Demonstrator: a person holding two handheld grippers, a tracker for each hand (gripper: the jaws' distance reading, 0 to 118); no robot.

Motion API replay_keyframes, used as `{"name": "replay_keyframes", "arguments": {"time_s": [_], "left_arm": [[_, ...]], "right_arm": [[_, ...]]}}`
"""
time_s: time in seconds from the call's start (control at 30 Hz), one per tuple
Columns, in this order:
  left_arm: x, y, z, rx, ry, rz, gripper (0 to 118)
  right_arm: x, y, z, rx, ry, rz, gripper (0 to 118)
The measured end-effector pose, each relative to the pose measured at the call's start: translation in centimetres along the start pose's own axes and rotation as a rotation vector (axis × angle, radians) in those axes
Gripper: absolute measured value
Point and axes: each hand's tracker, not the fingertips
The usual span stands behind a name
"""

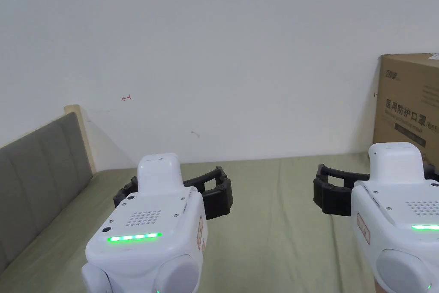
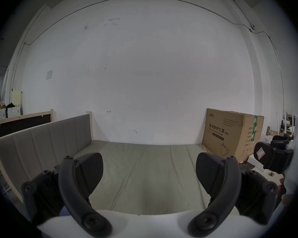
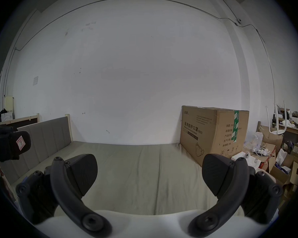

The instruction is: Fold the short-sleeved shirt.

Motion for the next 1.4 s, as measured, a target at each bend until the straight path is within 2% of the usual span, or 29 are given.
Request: {"name": "replay_keyframes", "arguments": {"time_s": [0.4, 0.63, 1.4], "left_arm": [[-0.1, -0.9, -0.6, -0.046, 0.038, 0.002, 110], [-0.8, -1.0, -0.3, -0.046, 0.004, 0.046, 110], [-0.4, -0.3, -0.1, -0.012, 0.007, 0.009, 110]], "right_arm": [[-0.4, -0.6, -0.3, -0.033, 0.001, 0.001, 118], [-0.6, -0.5, 0.0, -0.022, 0.004, 0.002, 118], [-1.2, -0.2, -0.2, -0.006, 0.005, 0.019, 118]]}}
